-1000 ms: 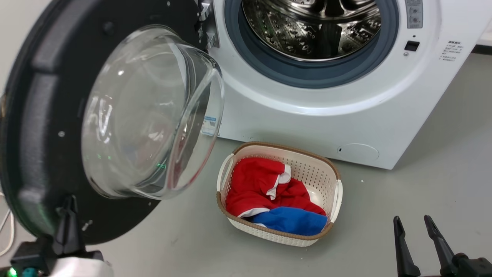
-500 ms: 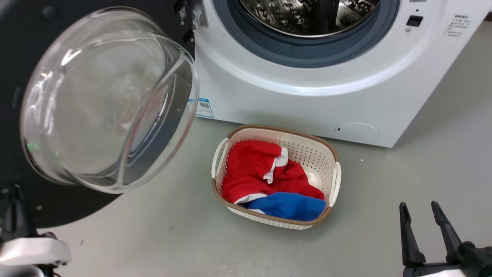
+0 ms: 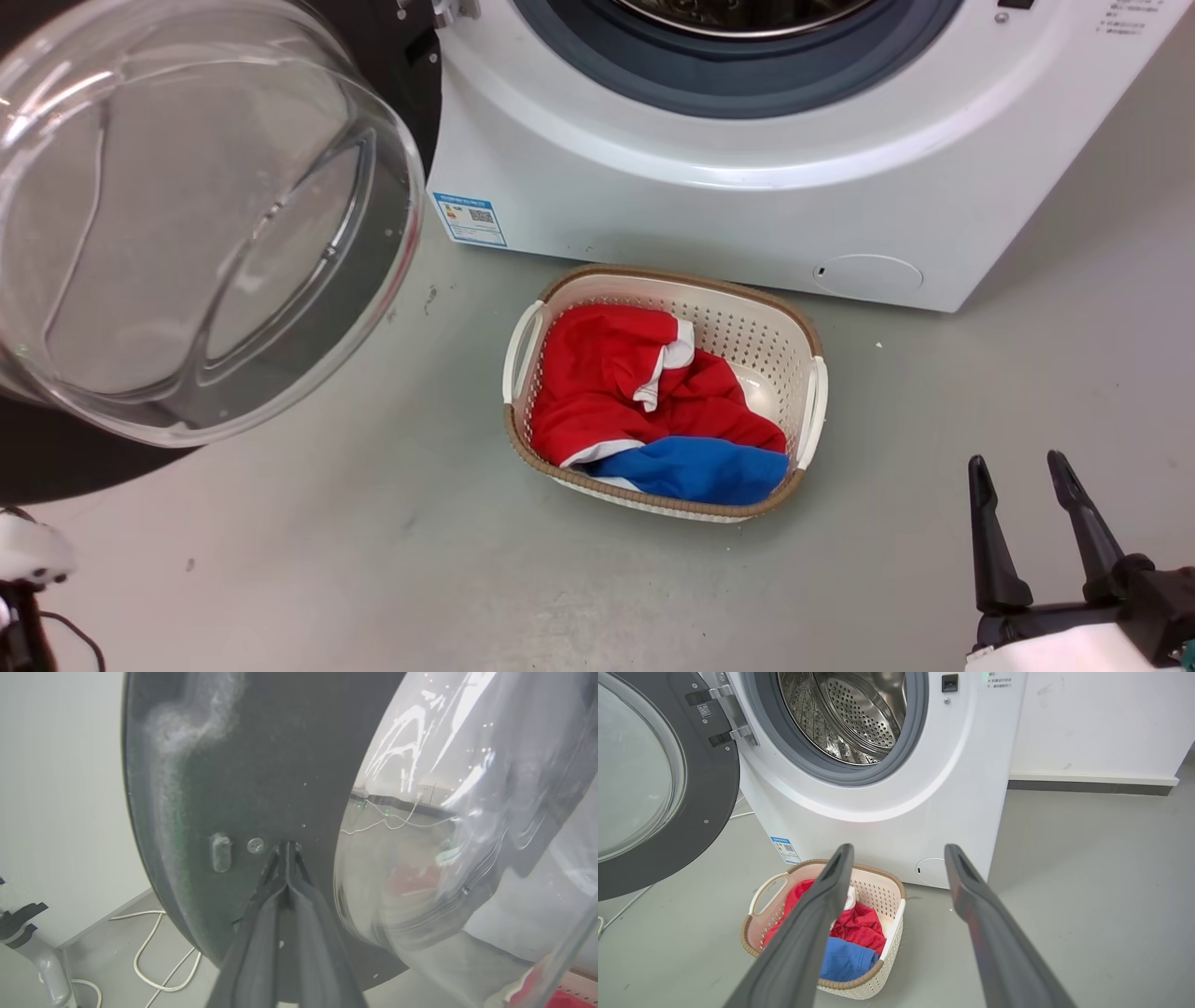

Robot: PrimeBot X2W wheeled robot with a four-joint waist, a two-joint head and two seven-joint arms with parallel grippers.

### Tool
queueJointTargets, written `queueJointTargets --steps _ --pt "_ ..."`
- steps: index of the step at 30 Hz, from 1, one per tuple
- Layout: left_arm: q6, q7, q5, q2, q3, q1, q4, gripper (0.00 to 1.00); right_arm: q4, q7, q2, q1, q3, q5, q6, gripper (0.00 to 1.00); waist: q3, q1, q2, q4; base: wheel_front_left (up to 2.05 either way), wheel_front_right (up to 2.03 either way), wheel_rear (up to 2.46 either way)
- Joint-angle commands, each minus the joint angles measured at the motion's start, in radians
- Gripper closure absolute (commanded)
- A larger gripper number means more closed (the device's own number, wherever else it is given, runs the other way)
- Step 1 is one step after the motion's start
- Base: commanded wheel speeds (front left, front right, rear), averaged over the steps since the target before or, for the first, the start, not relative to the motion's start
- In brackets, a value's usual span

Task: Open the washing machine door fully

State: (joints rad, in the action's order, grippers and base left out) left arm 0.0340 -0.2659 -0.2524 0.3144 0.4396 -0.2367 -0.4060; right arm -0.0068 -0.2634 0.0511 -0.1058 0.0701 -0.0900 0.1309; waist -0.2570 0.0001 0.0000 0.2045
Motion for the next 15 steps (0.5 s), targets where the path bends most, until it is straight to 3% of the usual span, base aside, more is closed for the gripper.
queueJointTargets --steps 1,15 --pt "-0.001 0.003 -0.005 0.016 0.018 -0.025 -0.02 1.0 -0.005 -0.002 -0.002 0.011 0.001 0.001 0.0 0.0 -0.008 -0.0001 0.0 -0.005 0.0 0.0 0.0" --pt "0.009 0.003 0.013 0.055 0.092 -0.128 -0.19 1.0 -0.033 -0.002 -0.002 0.027 0.005 0.011 0.0 0.0 -0.036 -0.0001 0.0 -0.027 0.0 0.0 0.0"
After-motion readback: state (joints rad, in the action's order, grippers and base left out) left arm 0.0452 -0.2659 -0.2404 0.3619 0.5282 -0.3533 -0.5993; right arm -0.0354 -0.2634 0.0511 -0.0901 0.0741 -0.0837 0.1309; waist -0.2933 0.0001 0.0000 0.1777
